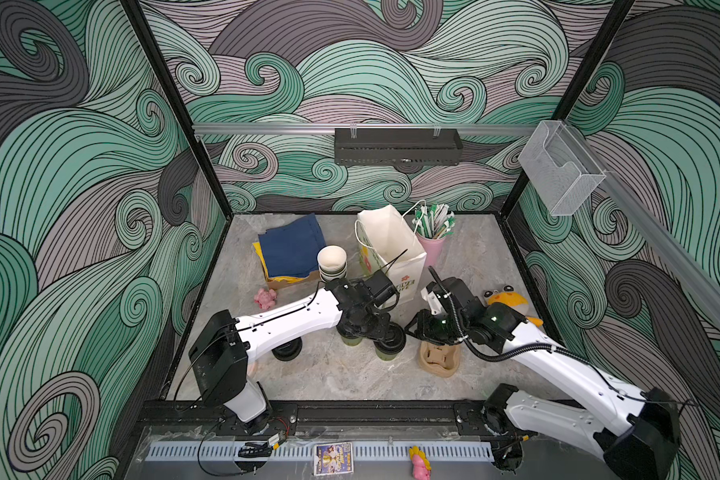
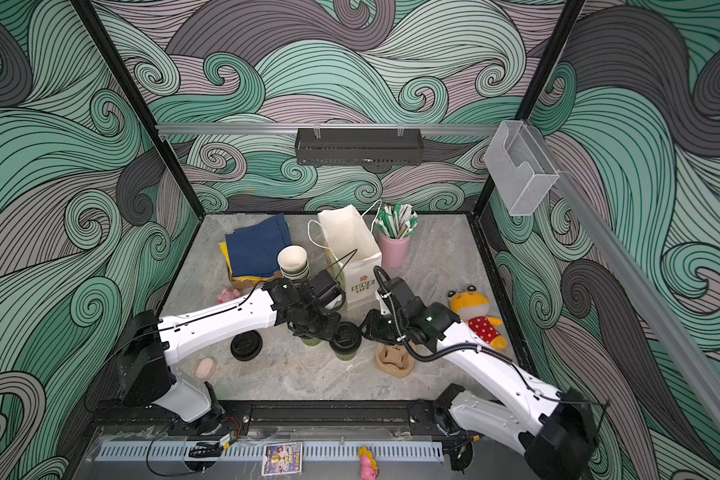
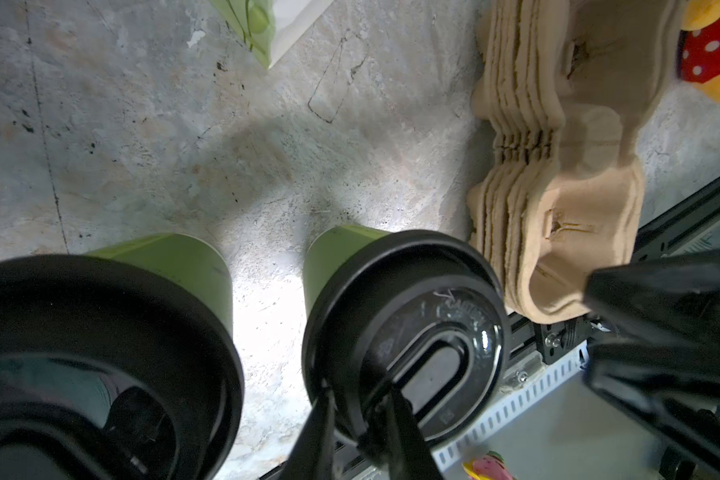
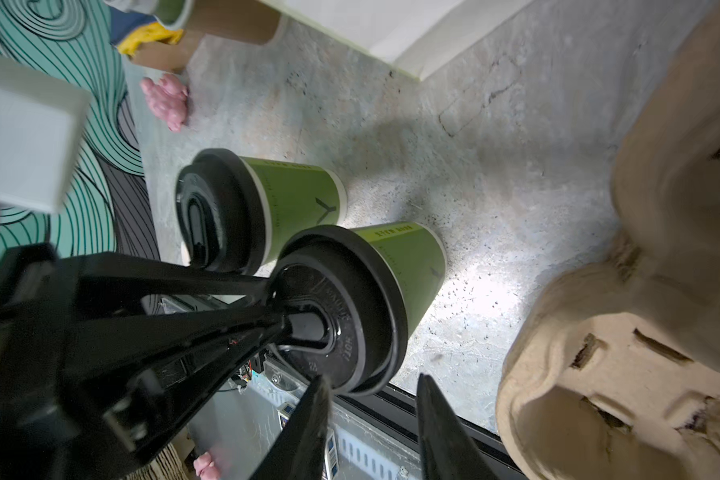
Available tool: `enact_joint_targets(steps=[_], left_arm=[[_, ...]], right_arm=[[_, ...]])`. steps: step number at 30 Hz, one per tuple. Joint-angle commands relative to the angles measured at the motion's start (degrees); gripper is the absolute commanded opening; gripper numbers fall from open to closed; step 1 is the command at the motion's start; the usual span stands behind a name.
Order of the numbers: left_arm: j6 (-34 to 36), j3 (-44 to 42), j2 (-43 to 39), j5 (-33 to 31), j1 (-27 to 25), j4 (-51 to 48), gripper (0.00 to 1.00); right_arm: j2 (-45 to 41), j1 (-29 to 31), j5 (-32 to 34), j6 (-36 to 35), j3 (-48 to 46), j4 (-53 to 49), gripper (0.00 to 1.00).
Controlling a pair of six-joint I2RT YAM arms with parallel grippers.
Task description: Pack the takeout coffee
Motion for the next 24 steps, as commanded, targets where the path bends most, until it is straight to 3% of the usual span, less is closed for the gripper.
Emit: enact_joint_targets(steps=[1, 13, 24], left_arm=[[0.87, -0.54, 0.69, -0.19, -0.29, -0.79, 0.23], [0.92, -0.77, 0.47, -0.35, -0.29, -1.18, 0.22], [1.03, -0.64, 0.86, -0.52, -0.3, -1.62, 0.22]], right_arm=[[-0.37, -1.26, 2.59, 2.11, -1.75, 0.71, 0.32], [4.22, -1.25, -3.5, 5.27, -5.68, 9.12, 0.23], [8.42, -1.27, -2.96, 5.49, -5.8, 4.24, 0.17]])
